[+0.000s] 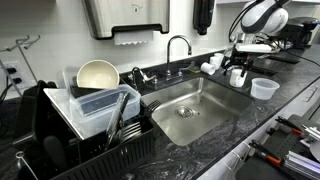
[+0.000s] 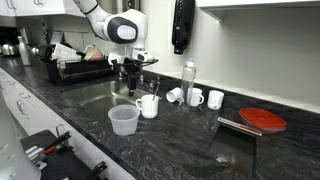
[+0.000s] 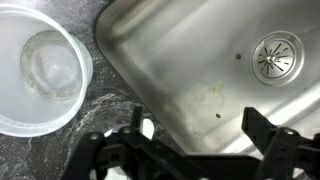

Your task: Move the white mug with a spoon inside backwards

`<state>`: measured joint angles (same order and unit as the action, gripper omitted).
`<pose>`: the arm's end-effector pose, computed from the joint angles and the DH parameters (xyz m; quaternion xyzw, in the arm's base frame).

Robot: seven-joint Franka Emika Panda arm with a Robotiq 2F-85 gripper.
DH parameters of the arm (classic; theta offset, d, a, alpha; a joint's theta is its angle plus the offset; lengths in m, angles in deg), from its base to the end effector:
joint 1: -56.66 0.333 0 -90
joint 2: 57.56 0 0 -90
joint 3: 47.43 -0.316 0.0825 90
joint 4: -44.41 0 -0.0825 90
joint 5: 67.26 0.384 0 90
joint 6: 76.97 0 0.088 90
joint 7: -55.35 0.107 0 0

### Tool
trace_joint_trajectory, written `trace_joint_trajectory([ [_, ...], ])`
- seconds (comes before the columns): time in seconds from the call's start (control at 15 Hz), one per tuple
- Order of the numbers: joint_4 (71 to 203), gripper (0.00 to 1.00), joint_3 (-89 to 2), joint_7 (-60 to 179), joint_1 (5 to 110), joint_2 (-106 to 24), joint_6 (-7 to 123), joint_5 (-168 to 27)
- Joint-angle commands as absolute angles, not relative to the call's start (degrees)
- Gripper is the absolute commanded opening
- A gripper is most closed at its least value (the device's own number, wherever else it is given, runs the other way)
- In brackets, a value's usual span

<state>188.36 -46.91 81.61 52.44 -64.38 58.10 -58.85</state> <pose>0.4489 -0.0352 0.3213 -0.9467 0.3173 0.0272 0.0471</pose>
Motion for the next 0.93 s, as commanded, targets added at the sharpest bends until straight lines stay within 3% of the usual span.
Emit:
trace_joint_trajectory([
  [0.0,188.31,1.0,-46.72,81.63,52.67,-64.73,57.96,-58.89],
  [0.87,187.67,1.0,-42.39,85.28,50.89,-57.0,64.17,-58.26],
])
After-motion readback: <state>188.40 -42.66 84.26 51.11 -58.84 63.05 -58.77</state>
